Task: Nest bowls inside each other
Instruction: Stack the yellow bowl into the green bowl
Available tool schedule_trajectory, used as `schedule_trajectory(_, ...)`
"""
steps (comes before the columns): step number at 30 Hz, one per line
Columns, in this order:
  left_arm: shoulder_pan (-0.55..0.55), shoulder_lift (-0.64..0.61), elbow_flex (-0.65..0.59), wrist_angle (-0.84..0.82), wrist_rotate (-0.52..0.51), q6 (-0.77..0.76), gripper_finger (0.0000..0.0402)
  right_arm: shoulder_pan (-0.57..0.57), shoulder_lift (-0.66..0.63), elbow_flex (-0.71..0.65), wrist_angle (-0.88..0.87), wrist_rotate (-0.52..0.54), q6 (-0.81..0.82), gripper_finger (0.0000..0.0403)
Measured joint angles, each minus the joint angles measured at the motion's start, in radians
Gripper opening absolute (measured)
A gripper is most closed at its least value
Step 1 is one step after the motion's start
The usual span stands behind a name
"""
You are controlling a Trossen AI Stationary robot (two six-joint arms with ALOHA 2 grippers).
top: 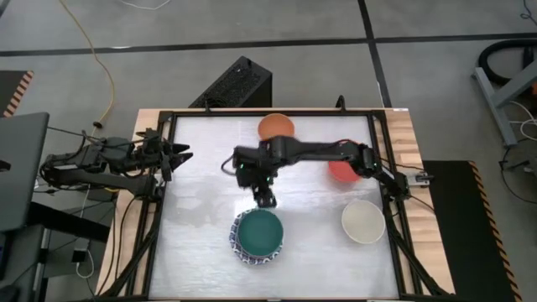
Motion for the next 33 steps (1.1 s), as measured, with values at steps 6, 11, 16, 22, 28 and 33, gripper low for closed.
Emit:
schedule_trajectory(6, 0.0, 0.008, 0.0, 0.0, 0.003, 0.001, 0.018, -0.1, -0.051, 0.002, -0.051, 0.239, -0.047, 0.0203)
schedule_trajectory(11, 0.0, 0.018, 0.0, -0.001, -0.003, 0.011, 0.018, -0.205, -0.041, 0.0, -0.11, 0.268, -0.091, 0.0205)
schedule_trajectory(16, 0.0, 0.021, 0.0, -0.003, -0.004, 0.011, 0.018, -0.293, -0.03, -0.019, -0.113, 0.27, -0.144, 0.0211)
schedule_trajectory(22, 0.0, 0.021, 0.0, -0.036, -0.01, 0.011, 0.018, -0.353, 0.022, -0.019, -0.13, 0.263, -0.234, 0.0227)
schedule_trajectory(28, 0.0, 0.022, 0.0, -0.053, -0.012, 0.011, 0.018, -0.355, 0.092, -0.019, -0.122, 0.264, -0.276, 0.024)
schedule_trajectory(33, 0.0, 0.022, 0.0, -0.053, -0.017, 0.011, 0.018, -0.369, 0.148, -0.019, -0.118, 0.3, -0.283, 0.024)
